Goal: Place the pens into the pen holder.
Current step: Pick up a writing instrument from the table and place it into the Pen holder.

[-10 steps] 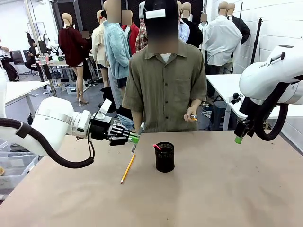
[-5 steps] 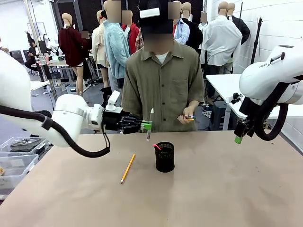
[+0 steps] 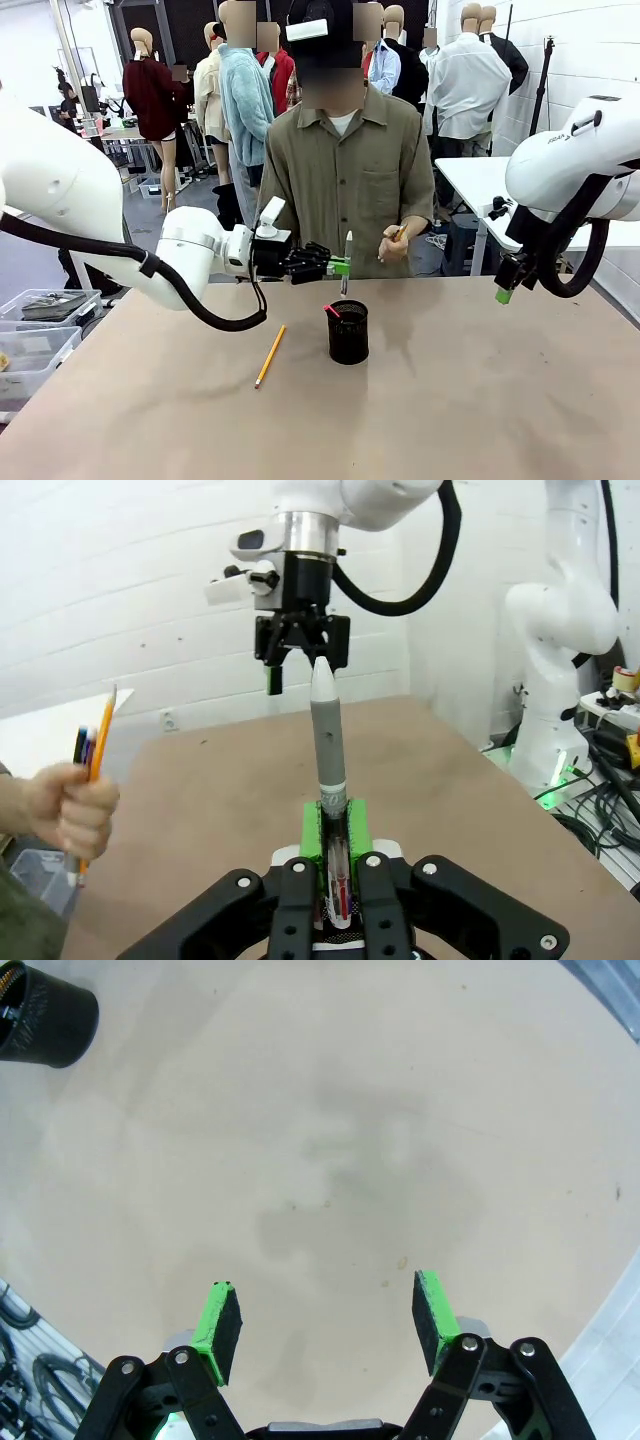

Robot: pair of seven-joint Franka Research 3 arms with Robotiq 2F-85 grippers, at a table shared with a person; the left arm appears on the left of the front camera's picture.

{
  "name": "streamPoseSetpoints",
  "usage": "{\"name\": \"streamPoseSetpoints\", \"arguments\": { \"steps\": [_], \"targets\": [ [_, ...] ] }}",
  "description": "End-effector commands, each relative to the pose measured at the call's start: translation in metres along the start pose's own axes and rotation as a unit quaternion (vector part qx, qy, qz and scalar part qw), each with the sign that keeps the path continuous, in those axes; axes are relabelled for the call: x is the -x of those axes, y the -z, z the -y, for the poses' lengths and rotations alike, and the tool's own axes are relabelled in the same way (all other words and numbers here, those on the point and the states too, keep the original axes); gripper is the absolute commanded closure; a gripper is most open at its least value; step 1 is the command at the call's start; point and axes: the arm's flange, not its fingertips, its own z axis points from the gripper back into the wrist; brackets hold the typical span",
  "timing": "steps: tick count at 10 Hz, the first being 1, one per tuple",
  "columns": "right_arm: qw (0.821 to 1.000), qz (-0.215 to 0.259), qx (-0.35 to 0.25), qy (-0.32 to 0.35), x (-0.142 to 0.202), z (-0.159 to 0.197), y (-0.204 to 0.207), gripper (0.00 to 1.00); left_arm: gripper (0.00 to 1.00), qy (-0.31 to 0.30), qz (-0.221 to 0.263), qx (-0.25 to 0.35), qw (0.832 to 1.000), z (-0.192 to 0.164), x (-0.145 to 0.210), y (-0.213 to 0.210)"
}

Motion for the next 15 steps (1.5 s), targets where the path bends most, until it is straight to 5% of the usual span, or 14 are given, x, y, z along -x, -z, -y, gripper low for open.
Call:
{"name": "streamPoseSetpoints", "arguments": {
  "steps": [1, 7, 10, 13, 15],
  "targets": [
    [1.000, 0.001, 0.011, -0.007, 0.002, 0.001, 0.002, 0.14, 1.00, -0.014, 0.002, 0.034, 0.999, -0.011, 0.012, 0.004],
    [1.000, 0.001, 0.011, -0.007, 0.002, 0.001, 0.002, 0.14, 1.00, -0.023, 0.002, 0.041, 0.999, -0.003, 0.023, -0.002],
    [1.000, 0.001, 0.011, -0.007, 0.002, 0.001, 0.002, 0.14, 1.00, 0.045, -0.007, -0.067, 0.997, 0.103, -0.040, -0.152],
    [1.000, 0.001, 0.011, -0.007, 0.002, 0.001, 0.002, 0.14, 1.00, 0.055, 0.058, -0.146, 0.986, 0.224, -0.006, -0.289],
    [1.000, 0.001, 0.011, -0.007, 0.002, 0.001, 0.002, 0.14, 1.00, 0.031, 0.085, -0.169, 0.981, 0.251, 0.026, -0.325]
  ]
}}
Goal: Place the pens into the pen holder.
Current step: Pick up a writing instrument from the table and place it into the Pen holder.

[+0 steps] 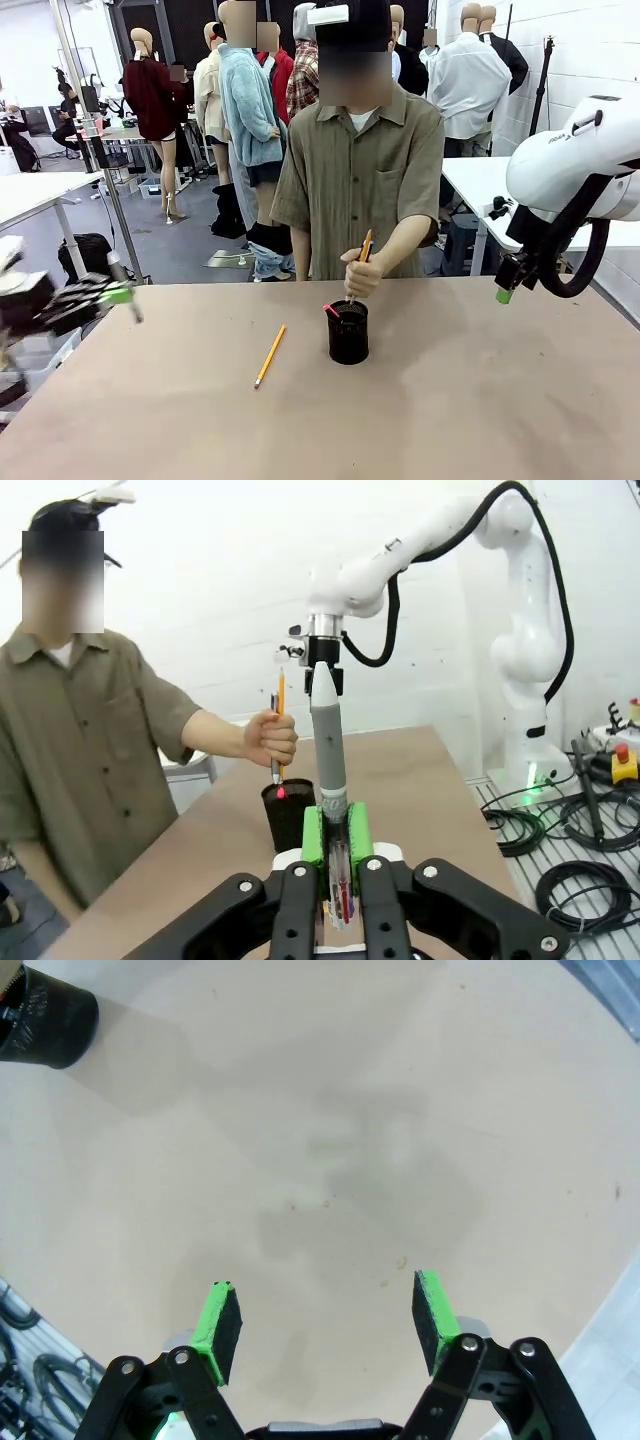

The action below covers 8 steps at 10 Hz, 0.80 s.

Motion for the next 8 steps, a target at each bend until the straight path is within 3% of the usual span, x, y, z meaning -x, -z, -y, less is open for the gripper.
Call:
{"name": "streamPoseSetpoints", "arguments": {
  "steps": [1, 3, 8],
  "targets": [
    [1.000, 0.001, 0.012, -0.008, 0.001, 0.000, 0.003, 0.14, 1.00, 0.000, 0.010, 0.002, 1.000, -0.013, 0.024, -0.005],
    [1.000, 0.001, 0.012, -0.008, 0.001, 0.000, 0.003, 0.14, 1.00, 0.008, -0.007, 0.019, 1.000, -0.024, 0.020, 0.015],
    [1.000, 0.001, 0.012, -0.008, 0.001, 0.000, 0.003, 0.14, 1.00, 0.038, -0.047, 0.158, 0.986, -0.092, -0.014, 0.164]
  ]
}}
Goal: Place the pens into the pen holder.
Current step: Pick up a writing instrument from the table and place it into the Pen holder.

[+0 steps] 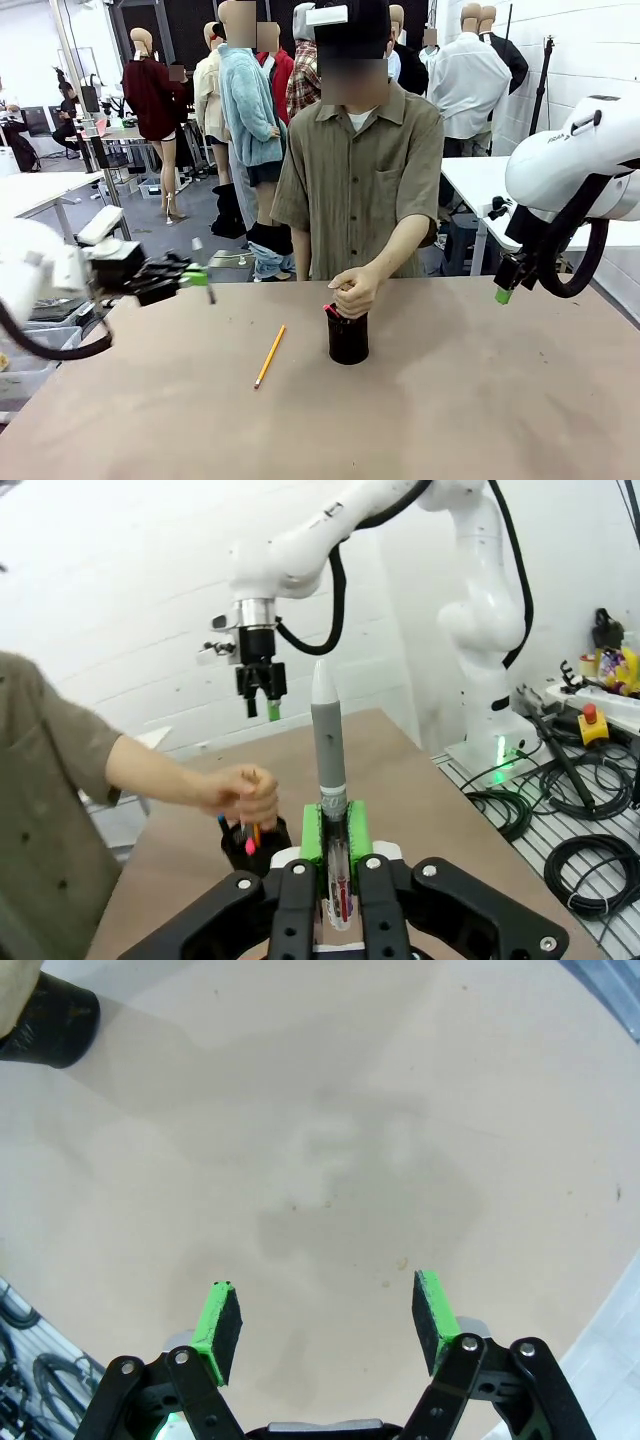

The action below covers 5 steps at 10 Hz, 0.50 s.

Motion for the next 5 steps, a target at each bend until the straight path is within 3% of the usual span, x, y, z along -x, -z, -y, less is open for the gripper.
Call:
{"name": "streamPoseSetpoints", "arguments": {
  "steps": [1, 5],
  "targets": [
    [1.000, 0.001, 0.012, -0.007, 0.002, 0.001, 0.002, 0.14, 1.00, -0.009, -0.013, 0.034, 0.999, -0.045, -0.005, 0.029],
    [1.000, 0.001, 0.012, -0.007, 0.002, 0.001, 0.002, 0.14, 1.00, -0.035, -0.009, 0.069, 0.997, -0.094, 0.000, 0.087]
  ]
}}
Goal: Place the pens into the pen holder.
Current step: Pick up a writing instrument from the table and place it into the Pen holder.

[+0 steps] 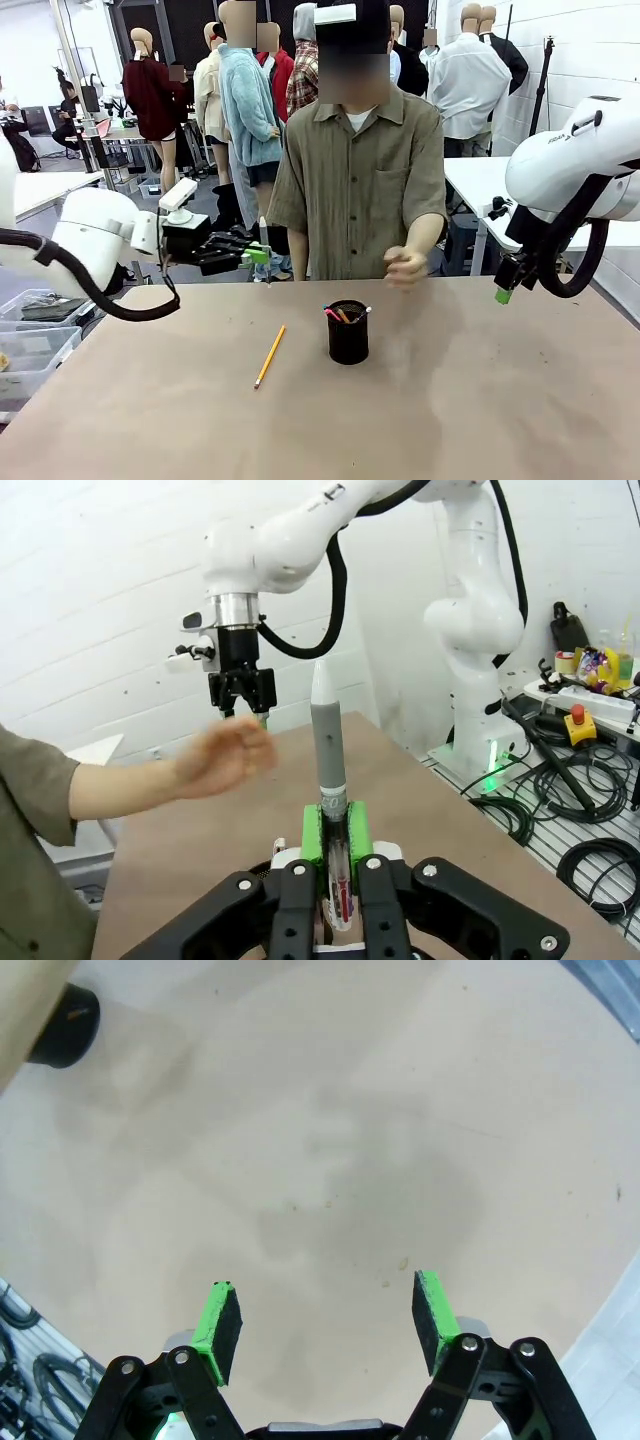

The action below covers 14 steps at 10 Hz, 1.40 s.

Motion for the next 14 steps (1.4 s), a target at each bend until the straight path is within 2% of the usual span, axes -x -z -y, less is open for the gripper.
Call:
{"name": "streamPoseSetpoints", "arguments": {
  "steps": [1, 4, 6, 9, 14],
  "targets": [
    [1.000, 0.001, 0.012, -0.007, 0.002, 0.001, 0.002, 0.14, 1.00, -0.015, 0.012, 0.008, 1.000, -0.020, 0.002, 0.013],
    [1.000, 0.001, 0.012, -0.007, 0.002, 0.001, 0.002, 0.14, 1.00, -0.021, -0.009, 0.030, 0.999, -0.045, 0.003, 0.063],
    [1.000, 0.001, 0.012, -0.007, 0.002, 0.001, 0.002, 0.14, 1.00, -0.034, -0.030, 0.035, 0.998, -0.069, 0.017, 0.088],
    [1.000, 0.001, 0.012, -0.007, 0.002, 0.001, 0.002, 0.14, 1.00, -0.054, -0.035, 0.053, 0.997, -0.085, 0.035, 0.122],
    [1.000, 0.001, 0.012, -0.007, 0.002, 0.001, 0.002, 0.14, 1.00, -0.092, -0.060, 0.057, 0.992, -0.092, 0.073, 0.144]
  ]
}}
